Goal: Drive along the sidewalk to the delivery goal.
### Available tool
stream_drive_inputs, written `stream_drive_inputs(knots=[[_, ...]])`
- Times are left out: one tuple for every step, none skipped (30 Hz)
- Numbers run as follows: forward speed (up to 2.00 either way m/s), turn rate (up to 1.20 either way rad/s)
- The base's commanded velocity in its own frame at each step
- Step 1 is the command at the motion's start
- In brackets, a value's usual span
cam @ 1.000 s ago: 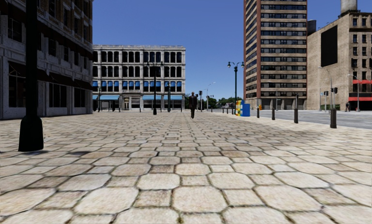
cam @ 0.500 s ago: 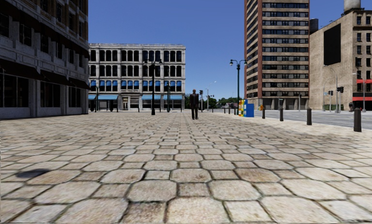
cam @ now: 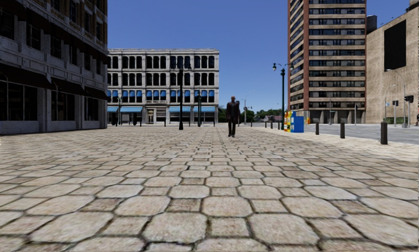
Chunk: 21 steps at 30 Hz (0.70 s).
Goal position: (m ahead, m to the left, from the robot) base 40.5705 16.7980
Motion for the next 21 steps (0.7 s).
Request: stream_drive_inputs(knots=[[2.0, 0.3], [2.0, 0.3], [2.0, 0.3], [2.0, 0.3], [2.0, 0.3], [2.0, 0.3], [2.0, 0.28], [2.0, 0.25], [2.0, 0.22], [2.0, 0.22], [2.0, 0.21], [2.0, 0.21], [2.0, 0.21], [2.0, 0.08], [2.0, 0.0], [2.0, 0.0], [2.0, 0.0], [2.0, 0.0], [2.0, 0.0], [2.0, 0.0], [2.0, 0.0]])
